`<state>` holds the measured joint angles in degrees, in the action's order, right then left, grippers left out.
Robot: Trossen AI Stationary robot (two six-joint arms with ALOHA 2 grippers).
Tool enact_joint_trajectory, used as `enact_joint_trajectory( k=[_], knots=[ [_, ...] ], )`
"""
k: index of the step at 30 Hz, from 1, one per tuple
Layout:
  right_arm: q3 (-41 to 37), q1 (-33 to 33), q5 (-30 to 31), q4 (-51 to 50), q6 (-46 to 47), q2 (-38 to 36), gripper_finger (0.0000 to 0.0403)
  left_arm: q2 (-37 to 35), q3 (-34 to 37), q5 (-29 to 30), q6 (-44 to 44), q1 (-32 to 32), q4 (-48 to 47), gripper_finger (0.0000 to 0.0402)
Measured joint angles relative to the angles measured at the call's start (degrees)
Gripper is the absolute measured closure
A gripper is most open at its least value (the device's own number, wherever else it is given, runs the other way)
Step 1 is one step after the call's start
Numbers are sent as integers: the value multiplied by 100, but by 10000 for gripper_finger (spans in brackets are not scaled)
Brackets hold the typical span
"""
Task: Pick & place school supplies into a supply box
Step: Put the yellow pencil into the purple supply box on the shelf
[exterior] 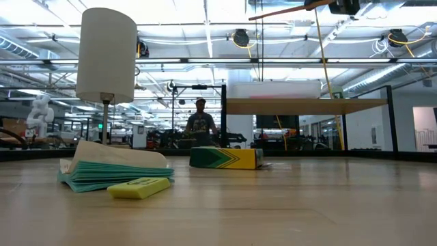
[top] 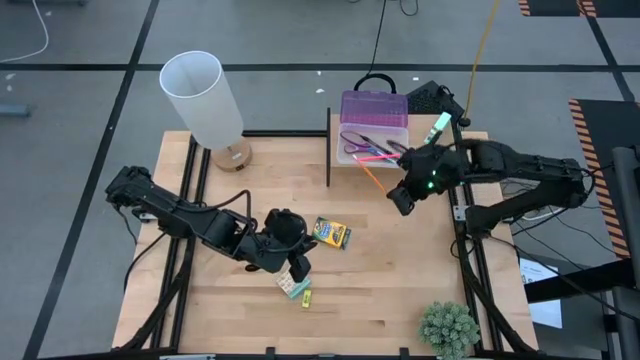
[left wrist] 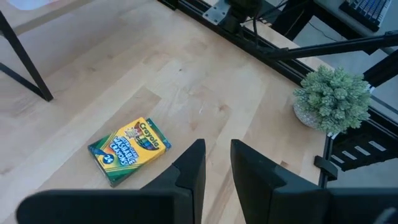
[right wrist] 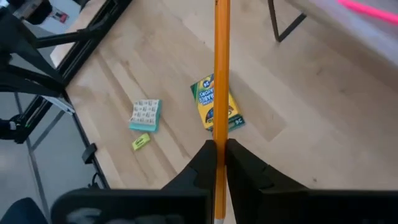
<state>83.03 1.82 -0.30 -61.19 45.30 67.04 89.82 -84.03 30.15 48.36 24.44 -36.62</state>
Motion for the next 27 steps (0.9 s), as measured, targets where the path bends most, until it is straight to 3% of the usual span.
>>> enact_joint_trajectory(
  k=[16, 23, 27],
  knots=[
    [205, 2030, -1314, -40, -1805, 327, 387, 0, 0, -4, -2, -203, 41, 325],
    [384, 2683, -1311, -250, -3207, 939, 387, 2, 0, -7, 20, -231, 117, 325],
    [693, 2895, -888, -595, -4109, 1384, 387, 2, 0, -9, 58, -231, 116, 325]
  ],
)
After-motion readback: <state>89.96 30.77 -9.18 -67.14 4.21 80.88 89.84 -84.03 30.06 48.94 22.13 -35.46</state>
